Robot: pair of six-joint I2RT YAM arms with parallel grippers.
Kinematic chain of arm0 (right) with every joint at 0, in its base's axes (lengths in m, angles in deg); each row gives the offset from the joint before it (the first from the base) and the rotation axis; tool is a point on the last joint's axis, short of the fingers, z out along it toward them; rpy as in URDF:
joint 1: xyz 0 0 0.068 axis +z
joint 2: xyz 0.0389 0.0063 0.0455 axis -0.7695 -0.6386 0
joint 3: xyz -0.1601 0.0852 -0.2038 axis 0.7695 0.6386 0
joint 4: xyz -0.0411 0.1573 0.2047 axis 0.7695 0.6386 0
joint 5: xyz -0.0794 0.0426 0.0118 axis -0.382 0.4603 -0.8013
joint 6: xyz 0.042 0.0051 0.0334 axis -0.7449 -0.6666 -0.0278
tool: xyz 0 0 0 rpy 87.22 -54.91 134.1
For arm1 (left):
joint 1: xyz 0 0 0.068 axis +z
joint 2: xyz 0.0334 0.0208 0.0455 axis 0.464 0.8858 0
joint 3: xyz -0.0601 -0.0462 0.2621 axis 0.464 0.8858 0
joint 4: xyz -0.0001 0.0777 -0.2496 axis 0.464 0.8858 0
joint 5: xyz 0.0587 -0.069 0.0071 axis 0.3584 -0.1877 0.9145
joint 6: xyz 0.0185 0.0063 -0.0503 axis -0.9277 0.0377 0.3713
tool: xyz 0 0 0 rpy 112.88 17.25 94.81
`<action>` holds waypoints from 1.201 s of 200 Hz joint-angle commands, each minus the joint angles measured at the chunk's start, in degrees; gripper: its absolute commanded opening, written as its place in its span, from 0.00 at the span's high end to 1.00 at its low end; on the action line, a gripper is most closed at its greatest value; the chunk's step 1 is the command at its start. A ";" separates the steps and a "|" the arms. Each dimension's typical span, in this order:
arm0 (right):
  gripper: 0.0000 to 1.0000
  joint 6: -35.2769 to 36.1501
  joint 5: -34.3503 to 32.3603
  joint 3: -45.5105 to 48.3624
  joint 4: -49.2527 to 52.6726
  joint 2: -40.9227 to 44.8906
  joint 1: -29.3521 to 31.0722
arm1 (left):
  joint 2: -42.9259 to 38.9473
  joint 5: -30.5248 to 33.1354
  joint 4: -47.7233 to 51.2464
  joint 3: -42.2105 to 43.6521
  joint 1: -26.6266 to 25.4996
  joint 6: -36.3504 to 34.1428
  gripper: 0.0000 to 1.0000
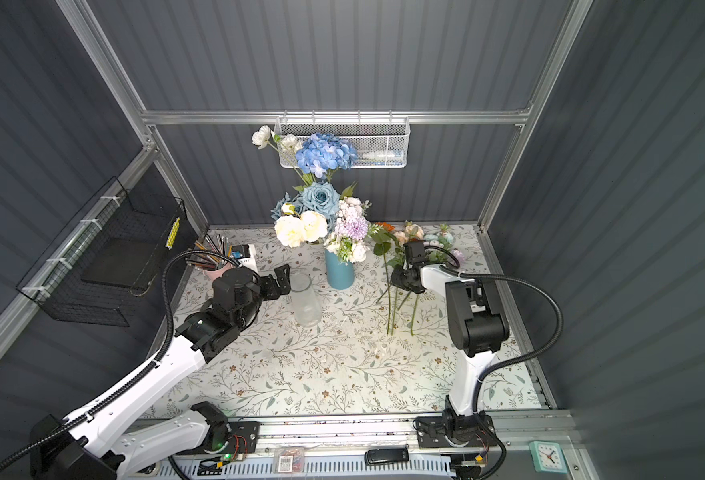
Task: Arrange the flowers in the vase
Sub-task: 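Lift the rose stem upward out of the pile with the right gripper, then carry the rose stem over the glass vase held by the left gripper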
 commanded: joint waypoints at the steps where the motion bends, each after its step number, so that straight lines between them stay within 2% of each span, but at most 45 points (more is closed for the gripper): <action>1: 1.00 -0.40 3.30 3.27 -2.12 7.59 -1.24 | 1.07 -1.53 -6.52 -0.97 0.70 -1.97 0.00; 58: 1.00 -0.77 10.48 10.24 -5.48 20.49 -4.22 | 6.54 -3.25 -13.97 -3.17 1.30 -2.98 0.00; 63: 1.00 -0.65 13.50 10.30 -5.78 21.20 -4.43 | 6.74 -3.46 -14.26 -3.29 1.42 -2.98 0.00; 77: 1.00 -0.51 15.66 10.48 -6.42 23.30 -4.89 | 7.12 -3.72 -14.71 -3.61 1.56 -3.04 0.00; 137: 1.00 3.89 14.04 9.03 -5.30 39.59 -5.01 | 6.69 -4.59 -14.29 -3.77 4.22 -2.93 0.00; 163: 1.00 4.74 16.09 6.89 -6.22 46.85 -4.44 | 6.76 -7.89 -14.31 -3.19 7.58 -0.17 0.00; 179: 1.00 5.66 17.15 4.73 -7.86 49.35 -2.27 | 7.13 -12.02 -14.89 -2.21 10.83 3.36 0.00; 194: 1.00 8.17 15.97 1.51 -8.26 49.87 2.13 | 7.70 -16.14 -15.38 -1.42 14.02 6.93 0.00; 219: 1.00 12.27 14.43 -4.90 -9.56 47.18 11.16 | 8.44 -23.20 -16.43 0.26 18.37 11.90 0.00; 240: 1.00 14.26 16.48 -9.29 -13.75 43.92 17.67 | 8.27 -28.05 -16.84 1.63 20.80 14.33 0.00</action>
